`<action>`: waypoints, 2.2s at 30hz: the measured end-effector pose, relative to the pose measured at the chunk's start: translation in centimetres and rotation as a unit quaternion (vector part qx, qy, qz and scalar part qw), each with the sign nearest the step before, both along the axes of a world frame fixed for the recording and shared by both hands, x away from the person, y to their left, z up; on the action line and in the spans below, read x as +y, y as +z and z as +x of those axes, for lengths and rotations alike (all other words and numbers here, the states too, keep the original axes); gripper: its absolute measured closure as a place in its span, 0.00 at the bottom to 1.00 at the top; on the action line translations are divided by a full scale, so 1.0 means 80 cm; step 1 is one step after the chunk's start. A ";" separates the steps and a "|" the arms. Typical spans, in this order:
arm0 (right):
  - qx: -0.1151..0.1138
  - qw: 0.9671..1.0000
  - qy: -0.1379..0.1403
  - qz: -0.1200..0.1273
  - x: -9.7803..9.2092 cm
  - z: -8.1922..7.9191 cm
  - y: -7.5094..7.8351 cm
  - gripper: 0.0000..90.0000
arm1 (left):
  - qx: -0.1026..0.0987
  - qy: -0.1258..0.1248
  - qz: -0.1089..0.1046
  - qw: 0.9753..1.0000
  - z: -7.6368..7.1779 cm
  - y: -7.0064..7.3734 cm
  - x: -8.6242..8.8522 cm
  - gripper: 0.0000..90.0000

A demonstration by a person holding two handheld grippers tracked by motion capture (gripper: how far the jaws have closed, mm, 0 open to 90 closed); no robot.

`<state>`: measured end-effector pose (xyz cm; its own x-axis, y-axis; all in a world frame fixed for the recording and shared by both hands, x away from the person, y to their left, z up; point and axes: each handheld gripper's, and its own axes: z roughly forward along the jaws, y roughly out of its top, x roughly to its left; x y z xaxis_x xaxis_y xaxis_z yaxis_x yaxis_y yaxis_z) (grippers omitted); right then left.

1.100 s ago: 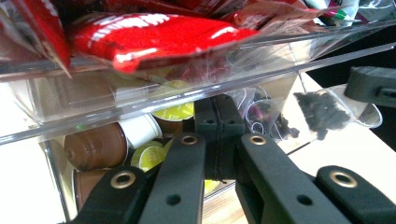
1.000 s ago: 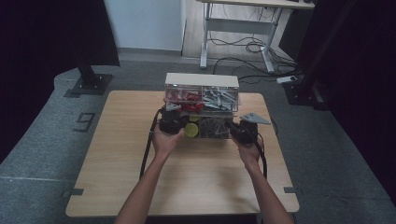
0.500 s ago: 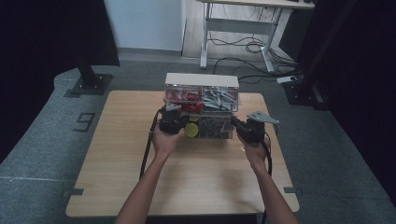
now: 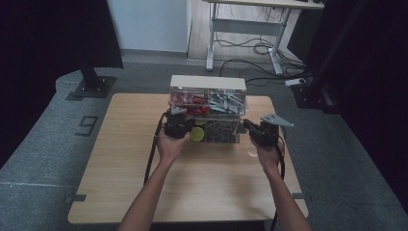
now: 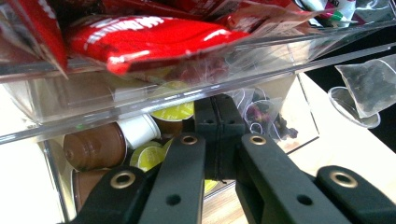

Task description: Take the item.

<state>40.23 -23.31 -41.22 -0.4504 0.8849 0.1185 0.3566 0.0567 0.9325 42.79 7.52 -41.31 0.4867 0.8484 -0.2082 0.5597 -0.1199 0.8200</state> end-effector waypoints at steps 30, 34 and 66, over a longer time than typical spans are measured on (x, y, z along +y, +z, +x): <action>-0.001 1.000 -0.026 -0.004 -0.035 -0.004 -0.001 0.99 | -0.001 0.000 0.001 1.000 -0.001 0.001 -0.001 1.00; -0.002 1.000 -0.031 -0.002 -0.040 -0.004 -0.001 0.99 | -0.001 0.001 0.002 1.000 -0.001 0.001 -0.001 1.00; 0.006 0.998 -0.059 -0.012 -0.075 -0.009 -0.014 0.99 | -0.002 0.001 0.004 1.000 -0.002 0.000 -0.003 1.00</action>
<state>39.51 -29.32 -42.33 -0.3425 0.9340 0.1016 0.3724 0.0357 0.9274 42.67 7.25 -41.30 0.4851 0.8514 -0.1996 0.5572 -0.1250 0.8209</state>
